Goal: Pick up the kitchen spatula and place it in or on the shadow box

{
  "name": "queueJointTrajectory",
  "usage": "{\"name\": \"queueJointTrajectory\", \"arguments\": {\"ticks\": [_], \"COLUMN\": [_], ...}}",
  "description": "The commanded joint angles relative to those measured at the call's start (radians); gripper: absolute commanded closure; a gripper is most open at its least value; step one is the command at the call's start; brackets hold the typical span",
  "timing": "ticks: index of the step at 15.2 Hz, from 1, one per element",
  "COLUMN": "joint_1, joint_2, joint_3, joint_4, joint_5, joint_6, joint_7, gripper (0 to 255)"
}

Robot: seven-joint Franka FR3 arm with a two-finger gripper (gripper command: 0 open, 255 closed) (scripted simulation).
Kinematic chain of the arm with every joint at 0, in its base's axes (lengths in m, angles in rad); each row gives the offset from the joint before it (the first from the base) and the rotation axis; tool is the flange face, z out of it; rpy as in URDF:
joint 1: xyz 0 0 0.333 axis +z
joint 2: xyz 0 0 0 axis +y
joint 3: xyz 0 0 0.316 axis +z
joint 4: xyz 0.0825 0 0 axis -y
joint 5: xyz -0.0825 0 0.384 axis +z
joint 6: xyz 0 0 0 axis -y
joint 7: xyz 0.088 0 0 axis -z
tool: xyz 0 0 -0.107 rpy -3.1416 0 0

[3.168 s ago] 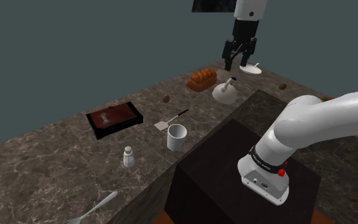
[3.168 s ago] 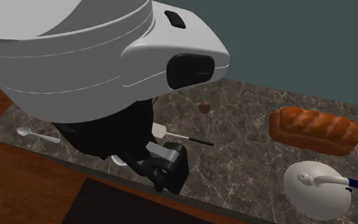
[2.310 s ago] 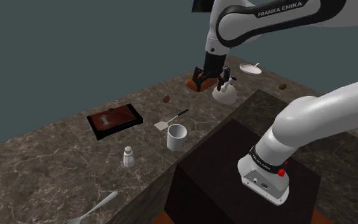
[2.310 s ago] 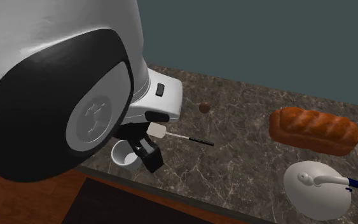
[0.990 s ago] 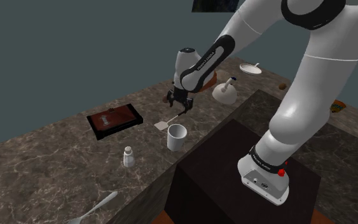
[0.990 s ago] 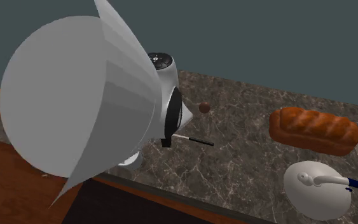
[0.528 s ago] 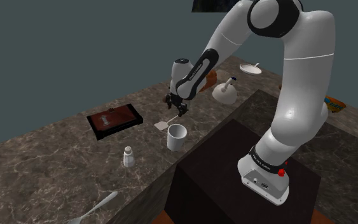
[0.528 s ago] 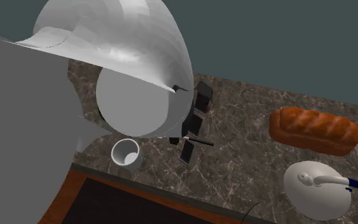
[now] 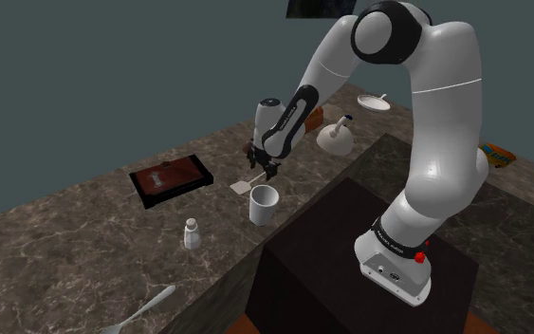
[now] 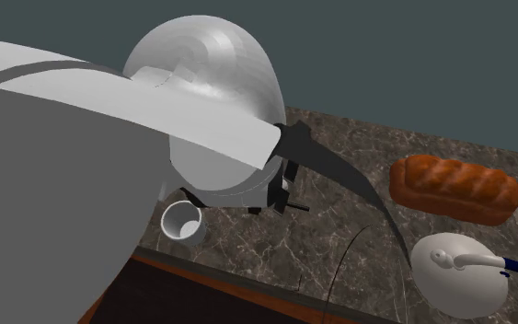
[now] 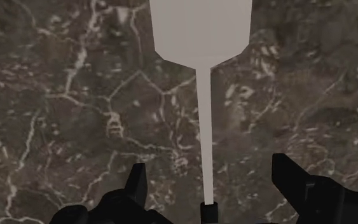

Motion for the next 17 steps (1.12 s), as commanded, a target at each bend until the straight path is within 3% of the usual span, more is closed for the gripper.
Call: {"name": "queueJointTrajectory", "arguments": {"ticks": [1,6,7,17], "joint_1": [0.002,0.002,0.002,-0.002], "joint_2": [0.005,0.005,0.005,-0.009], "joint_3": [-0.001,-0.001,-0.001,0.003], "joint_4": [0.003,0.003,0.003,-0.003], "joint_5": [-0.001,-0.001,-0.001,0.002], "joint_6": [0.003,0.003,0.003,-0.006], "joint_7": [0.001,0.001,0.001,-0.002], "gripper": [0,0,255,255]}}
